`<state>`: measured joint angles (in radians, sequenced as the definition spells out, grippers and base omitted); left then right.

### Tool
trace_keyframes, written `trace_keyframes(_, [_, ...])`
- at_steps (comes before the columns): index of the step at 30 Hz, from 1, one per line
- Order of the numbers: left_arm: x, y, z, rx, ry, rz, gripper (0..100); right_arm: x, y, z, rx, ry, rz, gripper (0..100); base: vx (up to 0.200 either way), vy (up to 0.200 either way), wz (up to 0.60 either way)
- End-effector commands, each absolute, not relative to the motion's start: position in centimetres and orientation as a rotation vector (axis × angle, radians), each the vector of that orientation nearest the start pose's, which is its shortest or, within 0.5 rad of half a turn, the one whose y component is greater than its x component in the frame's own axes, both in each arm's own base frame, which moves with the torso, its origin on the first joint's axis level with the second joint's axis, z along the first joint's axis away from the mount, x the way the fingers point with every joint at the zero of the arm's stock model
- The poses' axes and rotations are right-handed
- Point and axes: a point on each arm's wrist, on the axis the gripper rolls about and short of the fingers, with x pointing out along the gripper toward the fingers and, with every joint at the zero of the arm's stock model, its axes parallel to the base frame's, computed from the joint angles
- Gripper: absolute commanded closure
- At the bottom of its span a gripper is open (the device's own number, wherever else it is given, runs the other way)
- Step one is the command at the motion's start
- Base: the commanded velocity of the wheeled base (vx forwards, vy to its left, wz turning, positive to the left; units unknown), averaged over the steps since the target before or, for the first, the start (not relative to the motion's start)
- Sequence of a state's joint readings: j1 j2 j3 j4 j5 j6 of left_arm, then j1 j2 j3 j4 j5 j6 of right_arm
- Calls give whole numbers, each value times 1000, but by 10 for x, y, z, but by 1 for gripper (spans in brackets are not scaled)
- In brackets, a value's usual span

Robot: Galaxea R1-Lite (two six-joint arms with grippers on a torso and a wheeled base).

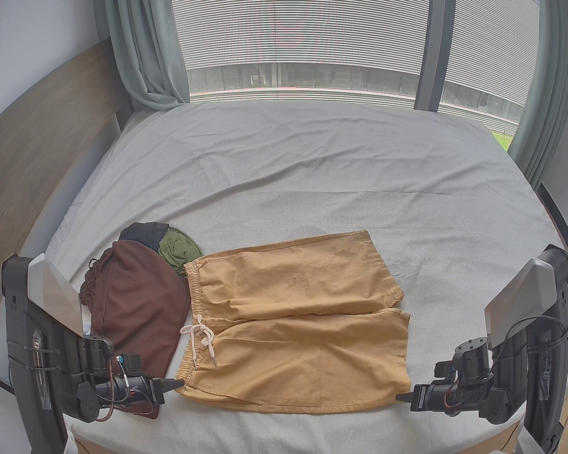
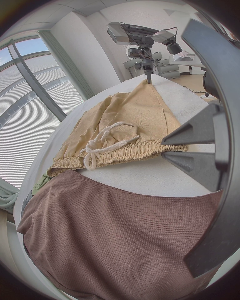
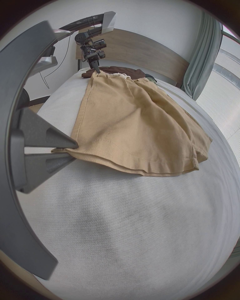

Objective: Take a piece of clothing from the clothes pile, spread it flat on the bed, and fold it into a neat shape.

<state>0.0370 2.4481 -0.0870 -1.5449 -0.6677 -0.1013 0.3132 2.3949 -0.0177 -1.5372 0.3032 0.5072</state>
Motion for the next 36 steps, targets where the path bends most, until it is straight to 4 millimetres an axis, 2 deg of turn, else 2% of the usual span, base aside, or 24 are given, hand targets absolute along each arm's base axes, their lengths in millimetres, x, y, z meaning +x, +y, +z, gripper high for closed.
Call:
trace_keyframes(1, [223, -5, -56, -378, 823, -562, 100, 199, 71, -42, 461, 970, 350, 100, 0, 0, 0])
trace_keyframes(6, [225, -5, -56, -371, 807, -578, 100, 200, 71, -41, 462, 962, 355, 100, 0, 0, 0])
trace_keyframes(11, [239, -6, -52, -350, 744, -591, 100, 206, 73, -31, 482, 912, 412, 100, 0, 0, 0])
trace_keyframes(19, [262, -16, -23, -425, 631, -599, 100, 214, 74, -16, 493, 827, 454, 100, 0, 0, 0])
trace_keyframes(22, [263, -20, -15, -460, 618, -600, 100, 217, 74, -14, 496, 808, 456, 100, 0, 0, 0])
trace_keyframes(36, [265, -21, -14, -461, 613, -605, 100, 220, 74, -14, 497, 798, 455, 100, 0, 0, 0])
